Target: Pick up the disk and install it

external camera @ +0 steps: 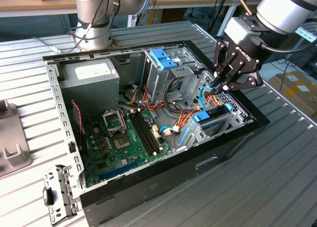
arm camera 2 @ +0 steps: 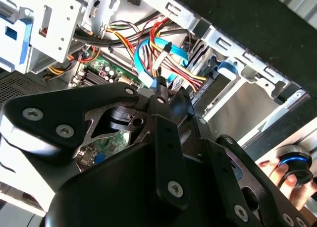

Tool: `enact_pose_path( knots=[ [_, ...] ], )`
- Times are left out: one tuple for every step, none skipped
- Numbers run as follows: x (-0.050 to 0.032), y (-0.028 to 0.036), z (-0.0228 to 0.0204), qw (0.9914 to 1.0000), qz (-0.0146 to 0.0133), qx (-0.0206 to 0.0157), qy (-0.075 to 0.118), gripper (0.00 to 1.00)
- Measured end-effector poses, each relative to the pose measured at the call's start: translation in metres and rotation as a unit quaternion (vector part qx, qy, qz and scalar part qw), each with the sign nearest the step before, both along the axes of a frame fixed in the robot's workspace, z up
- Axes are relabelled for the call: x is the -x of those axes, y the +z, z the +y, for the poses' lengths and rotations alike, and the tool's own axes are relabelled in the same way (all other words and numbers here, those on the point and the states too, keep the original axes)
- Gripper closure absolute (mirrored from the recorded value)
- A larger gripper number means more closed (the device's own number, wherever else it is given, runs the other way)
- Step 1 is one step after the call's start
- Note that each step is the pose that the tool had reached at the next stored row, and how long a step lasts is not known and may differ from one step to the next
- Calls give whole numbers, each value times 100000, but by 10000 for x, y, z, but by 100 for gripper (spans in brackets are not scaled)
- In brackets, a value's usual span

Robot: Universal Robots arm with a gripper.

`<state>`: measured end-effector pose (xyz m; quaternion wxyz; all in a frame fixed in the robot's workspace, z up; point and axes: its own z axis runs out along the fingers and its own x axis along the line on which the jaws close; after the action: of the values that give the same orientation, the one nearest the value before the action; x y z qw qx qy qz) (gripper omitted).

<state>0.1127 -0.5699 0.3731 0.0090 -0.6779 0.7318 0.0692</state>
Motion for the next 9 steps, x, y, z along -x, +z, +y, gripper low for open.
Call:
enact_pose_path(
  knots=[
    [13, -1, 0, 100000, -1, -3, 0, 73],
    [22, -1, -1, 100000, -2, -7, -3, 73],
    [23, -1, -1, 100000, -1, -2, 4, 73],
    [23, -1, 0, 100000, 0, 3, 7, 73],
    [25, -1, 0, 100000, -1, -4, -1, 73],
    [25, -1, 0, 100000, 1, -2, 1, 73],
    [26, -1, 0, 100000, -1, 3, -1, 73],
    [26, -1, 0, 100000, -1, -4, 1, 74],
    [27, -1, 0, 100000, 1, 0, 2, 80]
  ],
)
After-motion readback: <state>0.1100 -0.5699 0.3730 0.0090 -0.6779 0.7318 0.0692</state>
